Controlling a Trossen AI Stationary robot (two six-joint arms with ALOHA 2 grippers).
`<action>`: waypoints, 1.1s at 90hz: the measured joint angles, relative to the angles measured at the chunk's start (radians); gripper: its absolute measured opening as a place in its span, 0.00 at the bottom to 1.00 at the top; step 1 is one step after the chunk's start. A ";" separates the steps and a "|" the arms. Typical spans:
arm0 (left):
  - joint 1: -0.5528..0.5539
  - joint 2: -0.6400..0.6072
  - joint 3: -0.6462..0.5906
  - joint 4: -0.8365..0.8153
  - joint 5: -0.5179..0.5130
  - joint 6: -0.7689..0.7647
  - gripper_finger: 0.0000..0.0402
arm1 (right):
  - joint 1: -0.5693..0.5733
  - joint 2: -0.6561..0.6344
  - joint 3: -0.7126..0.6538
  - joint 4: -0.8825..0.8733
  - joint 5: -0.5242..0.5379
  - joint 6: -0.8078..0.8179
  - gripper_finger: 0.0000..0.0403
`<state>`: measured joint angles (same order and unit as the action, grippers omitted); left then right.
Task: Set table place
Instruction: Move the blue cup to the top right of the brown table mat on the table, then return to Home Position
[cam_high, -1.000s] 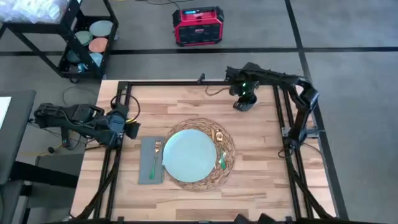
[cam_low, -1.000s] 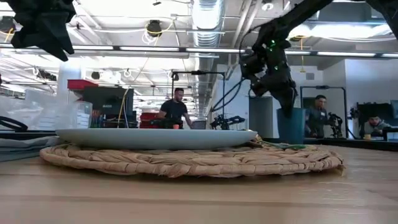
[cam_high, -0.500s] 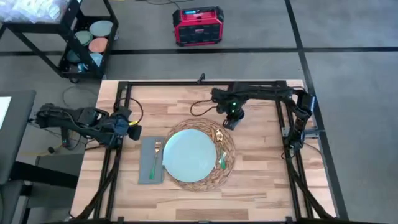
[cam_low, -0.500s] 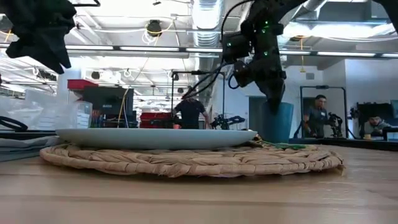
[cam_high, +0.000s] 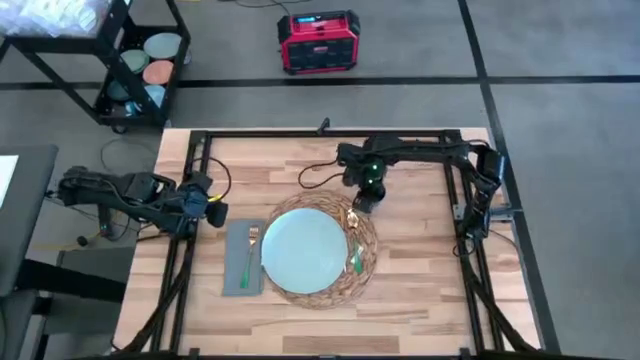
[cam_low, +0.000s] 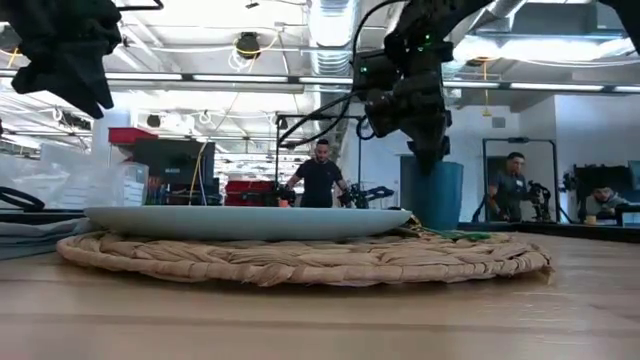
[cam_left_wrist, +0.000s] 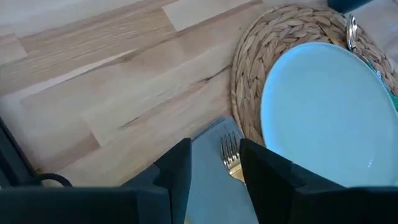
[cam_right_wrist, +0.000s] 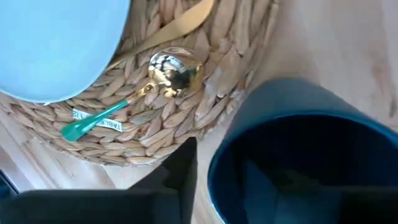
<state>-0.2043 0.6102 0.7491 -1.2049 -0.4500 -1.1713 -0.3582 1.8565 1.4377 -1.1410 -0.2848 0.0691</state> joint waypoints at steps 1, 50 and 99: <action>0.000 0.000 0.000 0.000 0.000 0.000 0.30 | -0.002 0.000 0.000 0.000 0.000 0.000 0.26; -0.077 -0.014 0.000 0.054 -0.087 0.195 0.30 | -0.085 -0.543 -0.124 0.047 -0.092 -0.158 0.28; -0.663 -0.078 -0.386 0.341 -0.710 -0.238 0.30 | 0.326 -1.316 -1.044 1.021 0.118 0.304 0.14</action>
<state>-0.8671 0.5323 0.3630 -0.8636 -1.1599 -1.4093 -0.0323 0.5400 0.3942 -0.1204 -0.1669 0.3734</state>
